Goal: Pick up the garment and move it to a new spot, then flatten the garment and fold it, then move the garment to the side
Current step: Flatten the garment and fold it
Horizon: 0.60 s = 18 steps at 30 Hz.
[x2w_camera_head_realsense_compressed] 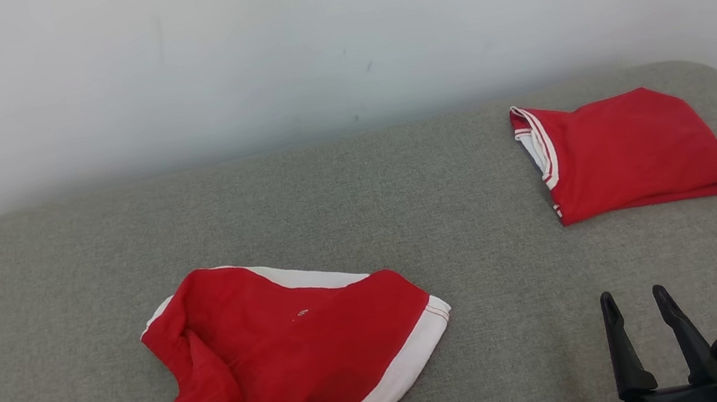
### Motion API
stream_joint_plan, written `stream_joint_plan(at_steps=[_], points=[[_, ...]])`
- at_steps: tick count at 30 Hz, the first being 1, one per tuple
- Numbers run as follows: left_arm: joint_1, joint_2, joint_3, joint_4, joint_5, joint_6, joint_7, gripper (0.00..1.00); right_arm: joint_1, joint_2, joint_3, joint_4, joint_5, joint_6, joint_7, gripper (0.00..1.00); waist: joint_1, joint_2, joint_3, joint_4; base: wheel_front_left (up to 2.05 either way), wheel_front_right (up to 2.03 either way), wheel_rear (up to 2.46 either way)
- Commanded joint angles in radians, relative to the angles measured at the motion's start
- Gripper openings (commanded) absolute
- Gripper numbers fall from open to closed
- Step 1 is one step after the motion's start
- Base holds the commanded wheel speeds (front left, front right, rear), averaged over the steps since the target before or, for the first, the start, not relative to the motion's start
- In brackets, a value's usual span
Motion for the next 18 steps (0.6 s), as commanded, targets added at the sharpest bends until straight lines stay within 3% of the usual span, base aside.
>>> stream_joint_plan(at_steps=[1,18], points=[[-0.013,-0.002,0.005,0.005,0.001,-0.007,-0.006,1.0,0.011,0.0,0.004,-0.006,-0.004,0.0,0.002,1.0,0.0,0.0,-0.002,-0.002,0.0,0.0,0.0],[-0.009,-0.012,0.016,0.023,0.005,-0.015,-0.006,1.0,0.038,0.0,-0.004,-0.031,-0.005,0.0,0.021,1.0,0.0,0.0,-0.011,0.004,0.0,0.0,0.0]])
